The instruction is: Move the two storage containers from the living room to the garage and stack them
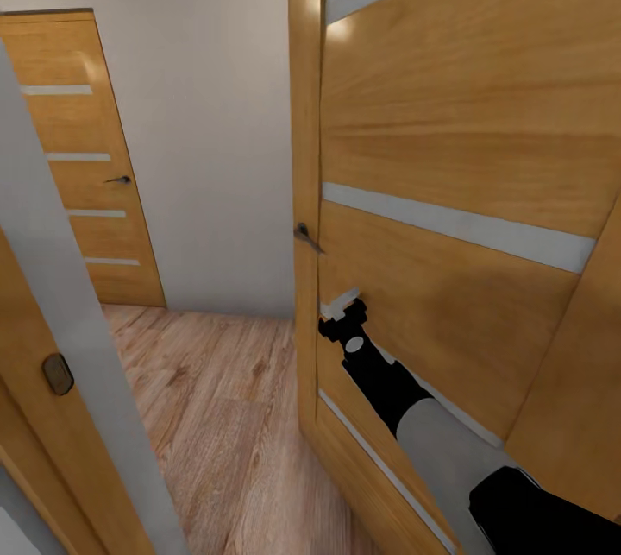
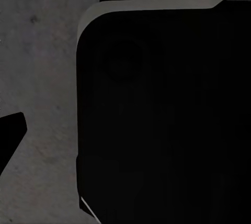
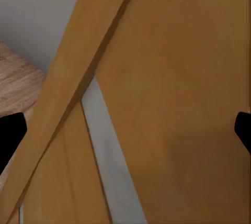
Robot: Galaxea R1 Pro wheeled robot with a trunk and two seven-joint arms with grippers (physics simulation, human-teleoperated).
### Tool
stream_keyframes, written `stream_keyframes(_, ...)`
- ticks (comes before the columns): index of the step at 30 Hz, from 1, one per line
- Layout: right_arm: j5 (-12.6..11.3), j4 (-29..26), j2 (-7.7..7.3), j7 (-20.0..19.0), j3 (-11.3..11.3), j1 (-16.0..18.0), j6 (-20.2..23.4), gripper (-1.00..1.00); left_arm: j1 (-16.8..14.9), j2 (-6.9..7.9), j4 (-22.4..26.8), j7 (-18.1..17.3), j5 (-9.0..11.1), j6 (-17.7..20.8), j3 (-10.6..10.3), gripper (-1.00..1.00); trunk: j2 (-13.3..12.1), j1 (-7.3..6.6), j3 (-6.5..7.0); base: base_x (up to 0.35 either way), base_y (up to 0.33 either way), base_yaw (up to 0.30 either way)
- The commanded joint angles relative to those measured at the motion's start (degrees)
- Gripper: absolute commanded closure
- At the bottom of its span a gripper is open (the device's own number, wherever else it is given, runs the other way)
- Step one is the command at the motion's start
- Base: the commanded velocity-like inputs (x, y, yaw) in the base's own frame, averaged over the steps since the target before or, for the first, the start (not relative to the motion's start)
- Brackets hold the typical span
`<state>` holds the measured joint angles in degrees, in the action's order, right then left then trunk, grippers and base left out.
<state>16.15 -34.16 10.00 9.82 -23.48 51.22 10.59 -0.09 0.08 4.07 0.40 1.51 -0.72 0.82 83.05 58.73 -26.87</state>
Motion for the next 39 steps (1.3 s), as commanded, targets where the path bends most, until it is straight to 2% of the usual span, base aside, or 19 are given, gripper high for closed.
stream_keyframes(1,0.53,-0.04,0.0,0.21,-0.17,0.01,0.54,-1.0,-0.02,0.0,0.04,0.04,0.16,-0.08,0.06,-1.0,0.03,0.0,-0.06,0.0,0.0,0.0)
stream_keyframes(21,0.4,0.05,0.0,0.02,-0.16,-0.24,1.58,-1.0,-0.04,-0.03,0.06,0.04,0.16,-0.08,0.06,-1.0,0.03,0.0,-0.06,0.0,0.0,0.0)
stream_keyframes(26,-0.17,0.3,0.0,2.44,0.52,-0.24,1.44,-1.0,-0.01,0.0,0.01,0.04,0.16,-0.05,2.39,-1.0,0.03,0.0,-0.06,0.123,0.0,0.0)
stream_keyframes(30,-0.36,0.49,0.0,6.86,0.65,-0.24,1.13,-1.0,-0.01,0.0,-0.02,0.04,0.16,-0.06,4.66,-1.0,0.03,0.0,-0.06,0.27,0.0,0.0)
stream_keyframes(34,-0.41,1.87,0.0,8.75,0.68,-0.24,0.72,-1.0,-0.01,0.01,-0.03,0.04,0.1,-0.07,5.22,-1.0,0.03,0.0,-0.06,0.303,0.0,0.0)
stream_keyframes(39,-0.46,2.52,0.0,9.29,0.71,-0.24,0.6,-1.0,-0.01,0.01,-0.03,0.04,0.13,-0.07,5.38,-1.0,0.03,0.0,-0.06,0.312,0.0,0.0)
